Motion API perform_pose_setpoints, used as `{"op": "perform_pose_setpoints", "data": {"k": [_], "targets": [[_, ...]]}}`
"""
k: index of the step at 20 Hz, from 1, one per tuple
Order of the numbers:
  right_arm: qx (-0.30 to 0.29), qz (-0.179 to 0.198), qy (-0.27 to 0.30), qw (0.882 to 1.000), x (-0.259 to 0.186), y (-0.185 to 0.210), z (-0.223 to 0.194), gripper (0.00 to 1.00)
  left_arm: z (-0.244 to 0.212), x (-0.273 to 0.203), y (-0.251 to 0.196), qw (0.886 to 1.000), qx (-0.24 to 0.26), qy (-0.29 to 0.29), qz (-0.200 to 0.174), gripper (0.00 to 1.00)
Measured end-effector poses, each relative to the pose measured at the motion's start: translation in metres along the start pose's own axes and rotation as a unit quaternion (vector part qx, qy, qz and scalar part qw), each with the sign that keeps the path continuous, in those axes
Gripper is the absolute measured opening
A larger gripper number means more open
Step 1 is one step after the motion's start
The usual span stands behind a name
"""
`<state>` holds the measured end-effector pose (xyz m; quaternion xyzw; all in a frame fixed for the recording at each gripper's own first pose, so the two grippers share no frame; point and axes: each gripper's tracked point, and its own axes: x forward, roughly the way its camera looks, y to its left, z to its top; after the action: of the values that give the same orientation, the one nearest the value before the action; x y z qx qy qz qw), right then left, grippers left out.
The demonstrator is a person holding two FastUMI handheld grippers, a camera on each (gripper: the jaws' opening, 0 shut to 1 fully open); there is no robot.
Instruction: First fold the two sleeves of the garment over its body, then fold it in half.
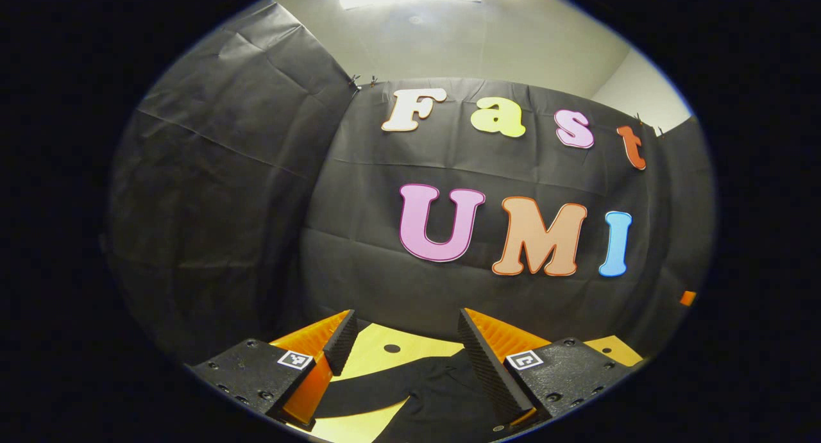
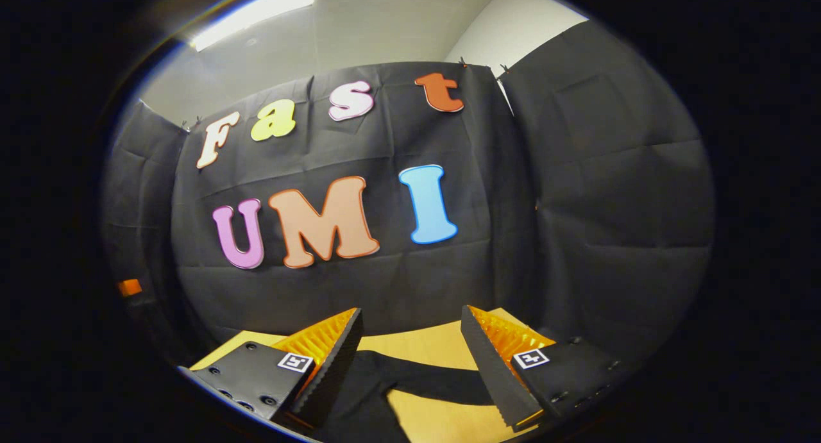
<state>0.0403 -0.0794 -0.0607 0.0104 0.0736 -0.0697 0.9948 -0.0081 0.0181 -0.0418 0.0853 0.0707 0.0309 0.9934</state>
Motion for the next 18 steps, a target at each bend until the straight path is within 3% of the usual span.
{"op": "perform_pose_setpoints", "data": {"k": [10,12,14,15,18], "targets": [[-0.004,-0.07,0.113,0.991,0.06,-0.111,-0.112,0.97,0.003,-0.006,0.006,0.998,0.031,-0.006,0.06,0.92],[0.002,-0.081,0.149,0.985,0.072,-0.13,-0.142,0.94,0.008,-0.007,0.006,0.997,0.041,-0.009,0.069,0.93],[0.009,-0.098,0.168,0.981,0.084,-0.15,-0.166,0.98,0.012,-0.006,0.004,0.996,0.044,-0.015,0.078,0.92],[0.013,-0.108,0.181,0.977,0.092,-0.16,-0.182,0.93,0.015,-0.007,0.003,0.996,0.041,-0.018,0.083,0.92],[0.031,-0.12,0.23,0.965,0.101,-0.18,-0.223,0.98,0.013,-0.007,-0.002,0.996,0.034,-0.015,0.085,0.92]]}}
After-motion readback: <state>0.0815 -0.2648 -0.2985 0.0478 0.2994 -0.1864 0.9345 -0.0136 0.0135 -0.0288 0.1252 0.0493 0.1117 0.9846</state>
